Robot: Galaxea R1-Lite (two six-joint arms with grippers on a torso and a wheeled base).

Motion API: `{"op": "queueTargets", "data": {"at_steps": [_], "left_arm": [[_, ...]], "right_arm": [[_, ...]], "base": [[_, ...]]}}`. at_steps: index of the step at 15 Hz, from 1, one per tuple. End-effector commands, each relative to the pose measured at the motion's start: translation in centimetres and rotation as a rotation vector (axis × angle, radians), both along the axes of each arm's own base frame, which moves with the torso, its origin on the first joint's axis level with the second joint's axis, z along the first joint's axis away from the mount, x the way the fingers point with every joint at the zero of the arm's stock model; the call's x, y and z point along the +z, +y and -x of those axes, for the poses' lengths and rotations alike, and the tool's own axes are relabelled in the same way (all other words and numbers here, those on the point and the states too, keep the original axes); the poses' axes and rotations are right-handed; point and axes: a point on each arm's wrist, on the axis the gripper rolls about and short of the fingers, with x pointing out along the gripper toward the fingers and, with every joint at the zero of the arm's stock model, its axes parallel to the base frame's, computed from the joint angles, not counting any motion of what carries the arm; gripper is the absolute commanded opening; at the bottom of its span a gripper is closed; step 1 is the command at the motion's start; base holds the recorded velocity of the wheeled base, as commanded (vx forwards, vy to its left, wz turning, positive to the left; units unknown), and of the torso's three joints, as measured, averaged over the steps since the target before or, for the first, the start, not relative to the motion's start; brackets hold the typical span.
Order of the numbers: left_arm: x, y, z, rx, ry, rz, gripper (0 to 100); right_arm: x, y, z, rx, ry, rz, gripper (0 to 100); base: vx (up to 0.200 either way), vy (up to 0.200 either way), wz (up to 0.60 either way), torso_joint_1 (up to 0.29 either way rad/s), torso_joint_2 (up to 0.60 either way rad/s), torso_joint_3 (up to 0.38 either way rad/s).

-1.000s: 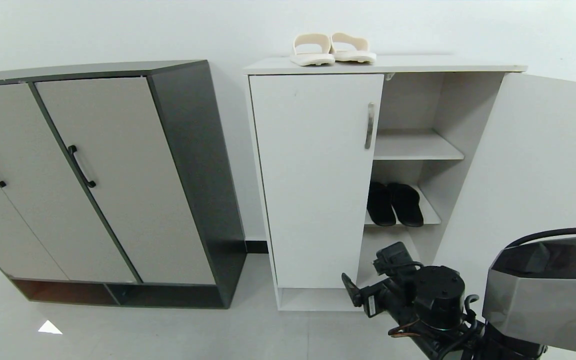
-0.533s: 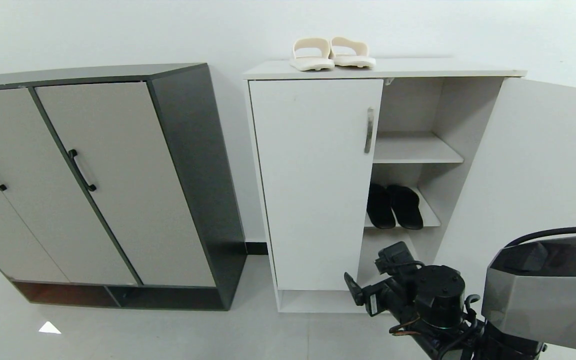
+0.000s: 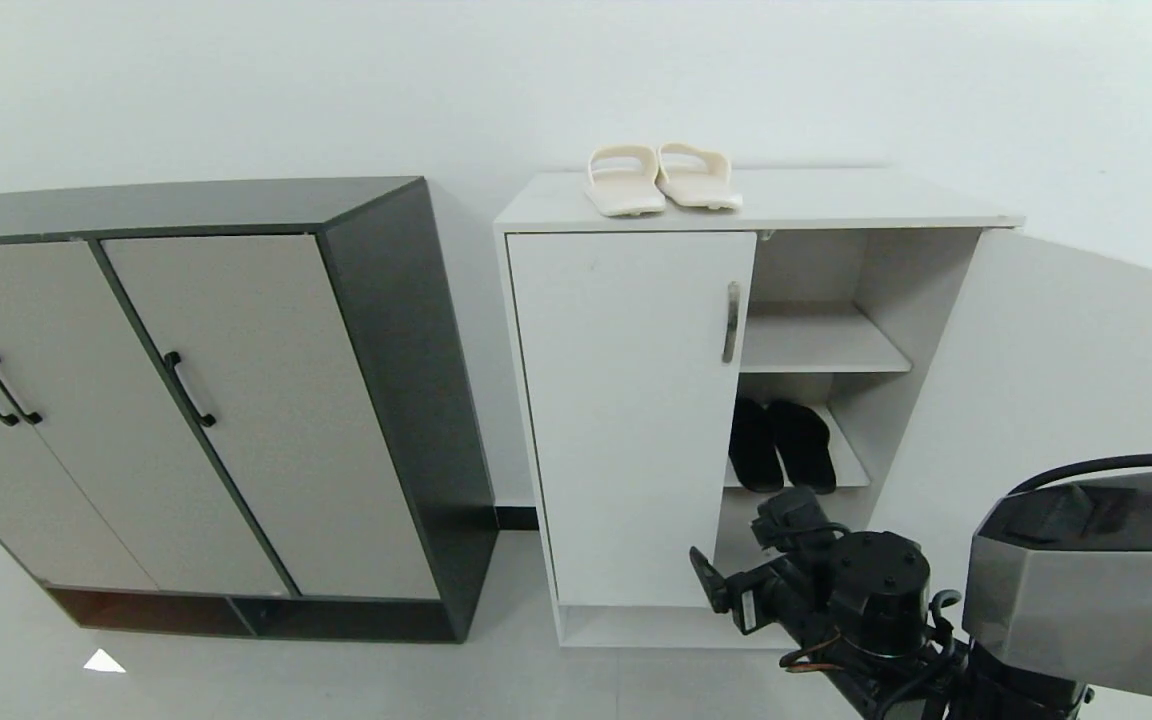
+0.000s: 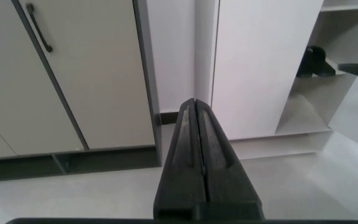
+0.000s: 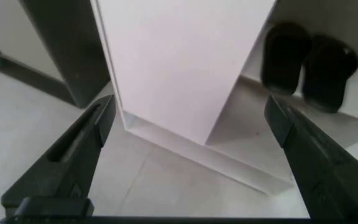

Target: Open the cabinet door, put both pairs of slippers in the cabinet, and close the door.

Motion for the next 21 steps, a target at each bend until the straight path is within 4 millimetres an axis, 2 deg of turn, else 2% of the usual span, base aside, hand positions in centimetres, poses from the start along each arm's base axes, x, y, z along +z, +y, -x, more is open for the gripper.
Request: {"op": "queueTargets", "data": {"at_steps": [1, 10, 21], "left_arm": [[0.0, 0.0, -0.01, 0.0, 0.001, 0.0, 0], [0.0, 0.0, -0.01, 0.0, 0.001, 0.0, 0], [0.0, 0.0, -0.01, 0.0, 0.001, 0.0, 0]], "right_arm": [[0.0, 0.03, 0.03, 0.002, -0.001, 0.0, 100], [-0.02, 0.02, -0.03, 0.002, 0.0, -0.002, 100], [0.07, 0.19, 0.01, 0.026, 0.002, -0.014, 100]], "base": [[0.0, 0.0, 0.0, 0.124, -0.47, -0.344], [0.0, 0.0, 0.0, 0.159, -0.48, -0.317], [0.0, 0.0, 0.0, 0.223, -0.54, -0.316]]}}
